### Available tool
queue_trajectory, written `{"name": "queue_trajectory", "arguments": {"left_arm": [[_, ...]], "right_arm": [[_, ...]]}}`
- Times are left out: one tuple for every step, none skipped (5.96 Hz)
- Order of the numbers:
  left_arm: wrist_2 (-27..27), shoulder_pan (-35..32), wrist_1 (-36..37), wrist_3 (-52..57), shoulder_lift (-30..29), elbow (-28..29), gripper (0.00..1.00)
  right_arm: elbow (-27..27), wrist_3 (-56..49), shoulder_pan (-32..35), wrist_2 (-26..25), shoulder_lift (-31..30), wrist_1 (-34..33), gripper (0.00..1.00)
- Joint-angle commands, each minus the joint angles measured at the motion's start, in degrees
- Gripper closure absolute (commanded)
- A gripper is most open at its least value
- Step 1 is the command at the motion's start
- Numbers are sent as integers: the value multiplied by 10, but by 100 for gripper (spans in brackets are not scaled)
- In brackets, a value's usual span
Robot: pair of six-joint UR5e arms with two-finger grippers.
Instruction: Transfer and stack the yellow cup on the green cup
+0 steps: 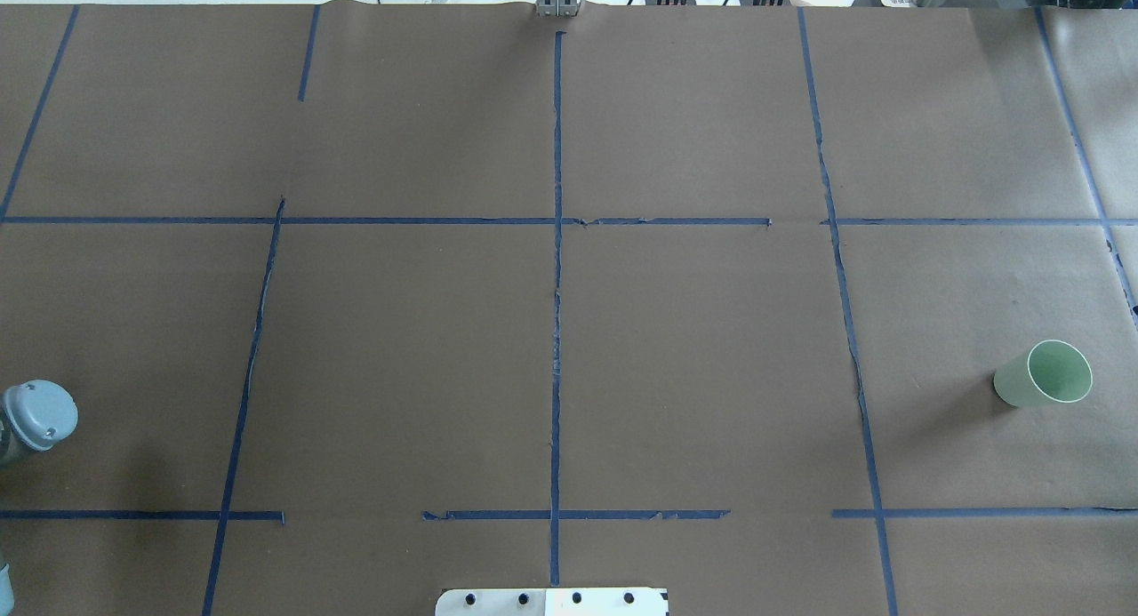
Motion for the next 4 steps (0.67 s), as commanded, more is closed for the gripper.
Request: {"name": "queue_trajectory", "arguments": {"left_arm": [[-5,14,-34,-5,7,37,0],[-4,16,-48,-5,24,40,1],[-4,20,-54,-5,30,40,41],[-2,20,-57,2,50,38,92]], "right_arm": [[3,0,-2,1,0,0,0],[8,0,-4,1,0,0,0],[14,1,-4,5,-1,0,0],[19,9,-4,9,-3,0,0]]}}
